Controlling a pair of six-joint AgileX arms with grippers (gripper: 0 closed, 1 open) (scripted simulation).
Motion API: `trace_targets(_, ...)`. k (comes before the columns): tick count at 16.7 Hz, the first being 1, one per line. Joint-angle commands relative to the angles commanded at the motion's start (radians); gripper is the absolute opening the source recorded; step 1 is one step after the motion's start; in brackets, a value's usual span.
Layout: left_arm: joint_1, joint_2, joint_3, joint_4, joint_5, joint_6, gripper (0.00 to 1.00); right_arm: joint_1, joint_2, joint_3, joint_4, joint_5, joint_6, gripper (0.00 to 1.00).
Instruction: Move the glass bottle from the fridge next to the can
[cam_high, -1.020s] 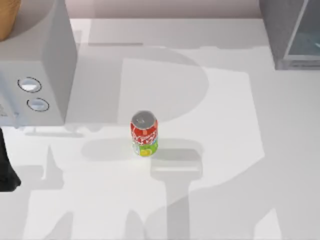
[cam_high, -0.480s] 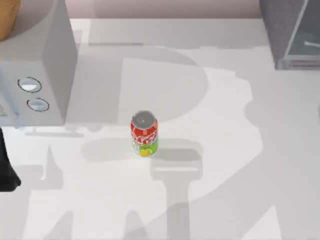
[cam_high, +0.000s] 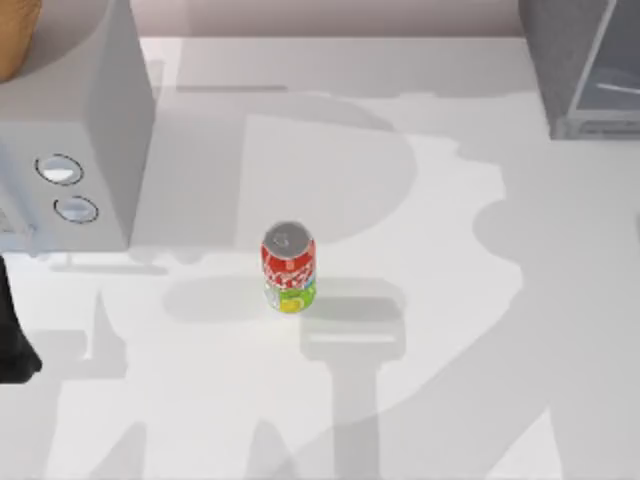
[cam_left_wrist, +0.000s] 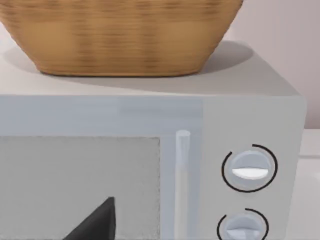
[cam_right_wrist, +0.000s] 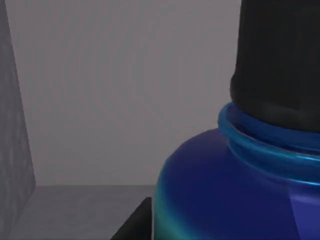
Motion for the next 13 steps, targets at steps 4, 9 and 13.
trace_targets(4, 0.000, 0.000, 0.000, 0.000, 0.000, 0.000, 1.00, -0.023, -0.097, -0.155, 0.060, -0.022, 0.000, 0.00)
trace_targets(9, 0.000, 0.000, 0.000, 0.000, 0.000, 0.000, 1.00, -0.061, -0.279, -0.486, 0.172, -0.067, 0.001, 0.00)
trace_targets(13, 0.000, 0.000, 0.000, 0.000, 0.000, 0.000, 1.00, -0.081, -0.373, -0.609, 0.231, -0.089, 0.001, 0.00)
